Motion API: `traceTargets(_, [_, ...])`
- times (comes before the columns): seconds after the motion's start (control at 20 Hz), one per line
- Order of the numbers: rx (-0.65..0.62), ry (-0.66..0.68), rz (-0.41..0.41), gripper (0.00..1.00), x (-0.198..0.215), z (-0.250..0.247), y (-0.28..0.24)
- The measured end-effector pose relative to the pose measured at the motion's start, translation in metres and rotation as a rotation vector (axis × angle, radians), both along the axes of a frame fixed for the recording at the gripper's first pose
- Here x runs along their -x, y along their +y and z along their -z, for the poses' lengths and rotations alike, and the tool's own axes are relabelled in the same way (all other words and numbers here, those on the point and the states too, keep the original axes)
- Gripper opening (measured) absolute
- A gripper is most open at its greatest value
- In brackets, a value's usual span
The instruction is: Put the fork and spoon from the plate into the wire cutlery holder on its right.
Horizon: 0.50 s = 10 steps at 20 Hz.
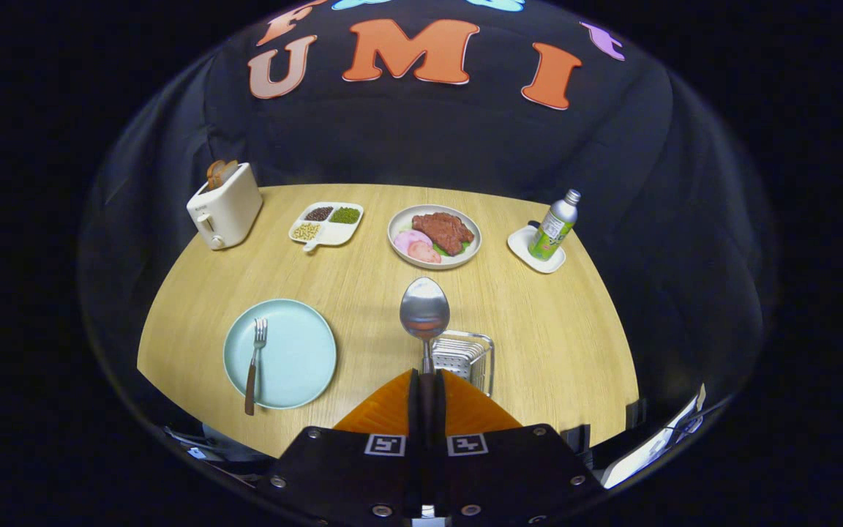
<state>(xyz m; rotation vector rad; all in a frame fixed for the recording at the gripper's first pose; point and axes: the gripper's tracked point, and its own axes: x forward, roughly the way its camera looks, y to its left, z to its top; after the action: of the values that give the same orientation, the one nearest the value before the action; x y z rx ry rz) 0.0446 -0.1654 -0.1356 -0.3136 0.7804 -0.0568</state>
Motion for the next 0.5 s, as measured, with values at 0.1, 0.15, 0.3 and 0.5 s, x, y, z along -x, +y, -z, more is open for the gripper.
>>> traceTargets(0.1, [0.031, 0.073, 0.012, 0.06, 0.007, 0.004, -0.016])
traceTargets(0.15, [0.040, 0.108, 0.013, 0.06, 0.009, 0.006, -0.020])
traceTargets(0.3, [0.054, 0.230, 0.026, 0.06, 0.017, 0.019, -0.035])
traceTargets(0.5, [0.038, 0.364, 0.052, 0.06, 0.020, 0.036, -0.037])
